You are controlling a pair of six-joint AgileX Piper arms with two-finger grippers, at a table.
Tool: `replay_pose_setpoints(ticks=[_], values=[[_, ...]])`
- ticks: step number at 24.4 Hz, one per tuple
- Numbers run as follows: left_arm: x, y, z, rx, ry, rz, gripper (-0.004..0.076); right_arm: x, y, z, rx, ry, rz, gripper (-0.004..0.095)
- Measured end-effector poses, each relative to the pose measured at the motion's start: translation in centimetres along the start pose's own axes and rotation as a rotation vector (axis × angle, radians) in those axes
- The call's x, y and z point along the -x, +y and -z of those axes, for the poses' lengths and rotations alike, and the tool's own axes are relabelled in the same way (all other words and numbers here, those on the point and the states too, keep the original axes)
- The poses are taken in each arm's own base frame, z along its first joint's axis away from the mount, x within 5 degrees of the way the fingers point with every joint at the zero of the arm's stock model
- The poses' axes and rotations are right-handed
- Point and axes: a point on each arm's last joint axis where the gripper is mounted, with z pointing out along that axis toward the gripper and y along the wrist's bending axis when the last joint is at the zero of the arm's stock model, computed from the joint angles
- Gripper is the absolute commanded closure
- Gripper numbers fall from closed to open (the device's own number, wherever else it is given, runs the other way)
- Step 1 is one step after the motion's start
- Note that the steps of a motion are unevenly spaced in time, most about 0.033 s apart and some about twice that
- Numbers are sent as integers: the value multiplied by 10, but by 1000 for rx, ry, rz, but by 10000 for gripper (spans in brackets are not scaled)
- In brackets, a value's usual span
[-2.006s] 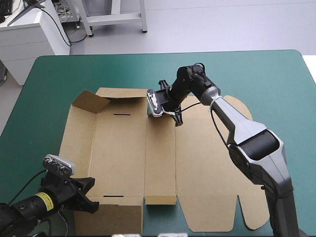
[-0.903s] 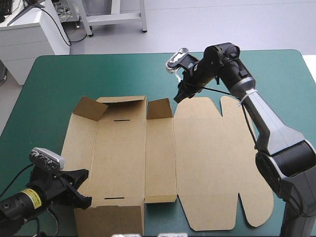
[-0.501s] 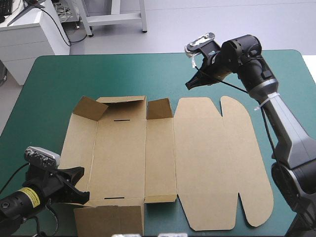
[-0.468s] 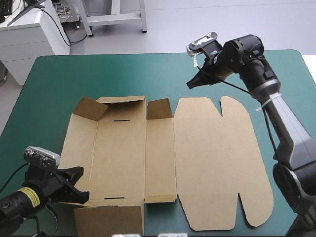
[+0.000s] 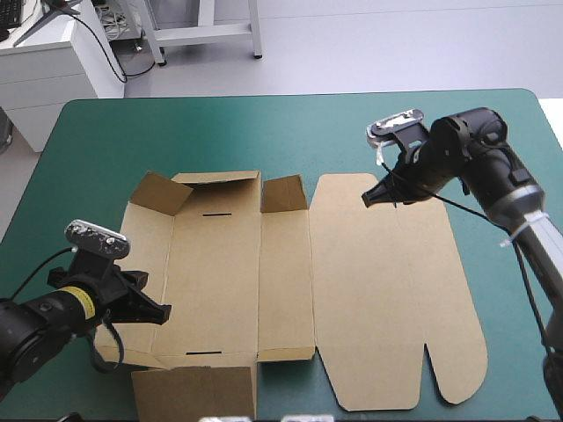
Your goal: Fold the box
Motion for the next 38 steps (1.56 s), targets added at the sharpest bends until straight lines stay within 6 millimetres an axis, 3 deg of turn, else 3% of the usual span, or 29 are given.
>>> replay_pose_setpoints(ticks=[7, 14, 17, 20, 22, 26, 30, 38], values=[[19, -7, -36, 33, 129, -34, 731, -55, 7, 22, 6, -20, -4, 927], [44, -14, -57, 35, 176, -40, 717, -114, 13, 44, 3, -96, -8, 927], [63, -18, -66, 28, 174, -83, 714, -157, 18, 53, -1, -149, -15, 927], [73, -16, -75, 25, 186, -92, 711, -185, 22, 55, 14, -185, -22, 927], [80, -3, -80, 14, 198, -27, 711, -202, 24, 51, 19, -193, -24, 927], [81, 57, -78, 8, 201, 172, 711, -225, 26, 42, 20, -184, -25, 927], [61, 110, -63, -13, 251, 307, 711, -225, 26, 40, 19, -191, -25, 927], [28, 179, -30, 89, 136, 592, 713, -224, 26, 40, 18, -204, -25, 927]])
